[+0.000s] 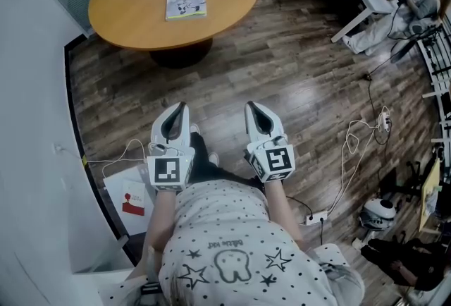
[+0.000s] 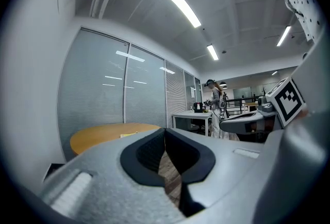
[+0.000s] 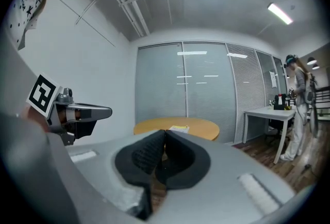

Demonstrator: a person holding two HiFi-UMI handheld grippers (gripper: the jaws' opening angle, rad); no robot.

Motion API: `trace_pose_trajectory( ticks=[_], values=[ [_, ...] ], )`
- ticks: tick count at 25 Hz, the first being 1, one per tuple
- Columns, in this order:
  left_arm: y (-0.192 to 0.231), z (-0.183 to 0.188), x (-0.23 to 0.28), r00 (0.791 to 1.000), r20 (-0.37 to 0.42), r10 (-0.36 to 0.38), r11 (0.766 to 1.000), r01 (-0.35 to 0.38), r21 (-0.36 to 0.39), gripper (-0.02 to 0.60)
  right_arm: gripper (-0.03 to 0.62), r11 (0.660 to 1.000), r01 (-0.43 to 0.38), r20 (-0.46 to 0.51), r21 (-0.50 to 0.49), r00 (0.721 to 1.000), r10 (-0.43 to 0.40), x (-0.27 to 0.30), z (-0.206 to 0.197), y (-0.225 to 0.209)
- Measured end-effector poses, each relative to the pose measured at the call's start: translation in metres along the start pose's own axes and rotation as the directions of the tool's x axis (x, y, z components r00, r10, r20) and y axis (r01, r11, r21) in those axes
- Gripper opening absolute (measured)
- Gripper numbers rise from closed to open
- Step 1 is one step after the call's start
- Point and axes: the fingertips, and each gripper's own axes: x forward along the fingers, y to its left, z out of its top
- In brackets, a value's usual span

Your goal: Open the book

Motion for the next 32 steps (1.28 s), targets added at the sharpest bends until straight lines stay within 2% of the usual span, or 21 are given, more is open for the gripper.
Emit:
trace_pose_trajectory(
  ticks=[6,13,23,32],
  values=[
    [0.005,-0.002,0.017,1.0,0.001,-0.014,1.0,0.014,-0.016,0.011,0.003,1.0,0.011,-0.02,0.005,1.0,-0.011,0.013,-0.003,-0.008],
    [0.027,-0.002,0.067,1.0,-0.005,-0.023,0.999,0.023,-0.033,0.011,0.004,1.0,0.019,-0.064,0.012,0.998,-0.019,0.058,-0.007,-0.031],
    [0.087,0.012,0.163,0.998,0.002,-0.06,0.998,0.06,-0.033,0.011,0.003,0.996,0.08,-0.07,0.026,0.995,-0.078,0.156,0.015,-0.073],
    [0.151,0.008,0.227,0.997,0.004,-0.073,0.997,0.073,-0.038,0.011,0.005,0.994,0.103,-0.056,0.024,0.993,-0.102,0.242,0.03,-0.086]
  ],
)
